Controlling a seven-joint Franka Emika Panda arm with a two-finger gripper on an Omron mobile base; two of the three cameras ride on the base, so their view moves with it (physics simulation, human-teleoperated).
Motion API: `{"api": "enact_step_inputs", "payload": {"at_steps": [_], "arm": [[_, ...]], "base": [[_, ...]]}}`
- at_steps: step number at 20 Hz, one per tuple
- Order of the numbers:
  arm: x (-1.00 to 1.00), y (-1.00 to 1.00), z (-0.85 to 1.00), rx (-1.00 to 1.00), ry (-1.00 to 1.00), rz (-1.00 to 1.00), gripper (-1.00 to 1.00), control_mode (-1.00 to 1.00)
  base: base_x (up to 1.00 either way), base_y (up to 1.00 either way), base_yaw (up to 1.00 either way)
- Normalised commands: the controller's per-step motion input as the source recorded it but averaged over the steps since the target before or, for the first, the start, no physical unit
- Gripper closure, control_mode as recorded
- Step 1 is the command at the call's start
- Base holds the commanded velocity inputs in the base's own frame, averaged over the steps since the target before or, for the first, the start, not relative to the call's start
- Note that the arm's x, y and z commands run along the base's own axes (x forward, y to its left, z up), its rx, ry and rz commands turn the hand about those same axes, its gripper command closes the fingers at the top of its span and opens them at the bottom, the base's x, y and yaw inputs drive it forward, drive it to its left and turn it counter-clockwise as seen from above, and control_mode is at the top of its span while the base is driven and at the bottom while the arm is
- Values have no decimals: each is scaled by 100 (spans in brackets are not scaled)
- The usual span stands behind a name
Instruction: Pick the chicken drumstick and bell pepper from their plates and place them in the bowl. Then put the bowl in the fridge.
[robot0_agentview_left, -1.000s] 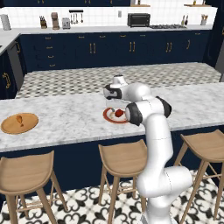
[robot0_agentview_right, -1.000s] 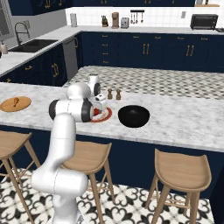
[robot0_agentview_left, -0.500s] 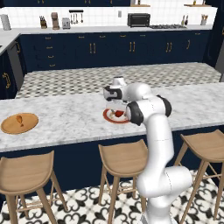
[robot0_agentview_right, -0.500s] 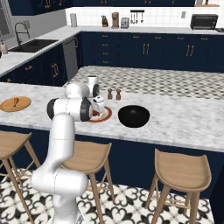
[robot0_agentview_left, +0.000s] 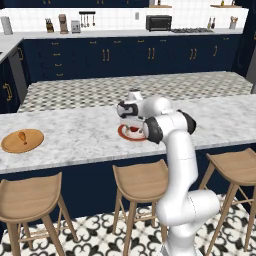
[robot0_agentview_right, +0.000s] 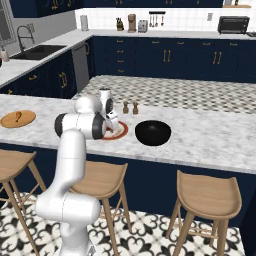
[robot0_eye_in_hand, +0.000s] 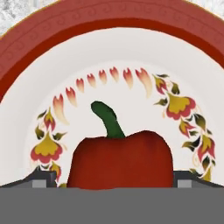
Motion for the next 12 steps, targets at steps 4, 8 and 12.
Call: {"api": "enact_step_inputs", "payload": {"at_steps": [4, 8, 12], "arm": [[5, 0, -14, 0, 0, 0, 100, -100], [-3, -5, -21, 0, 0, -2, 100, -100], [-57, -24, -4, 1, -5, 0, 100, -100]], "base": [[0, 0, 0], [0, 0, 0], [0, 0, 0]]}}
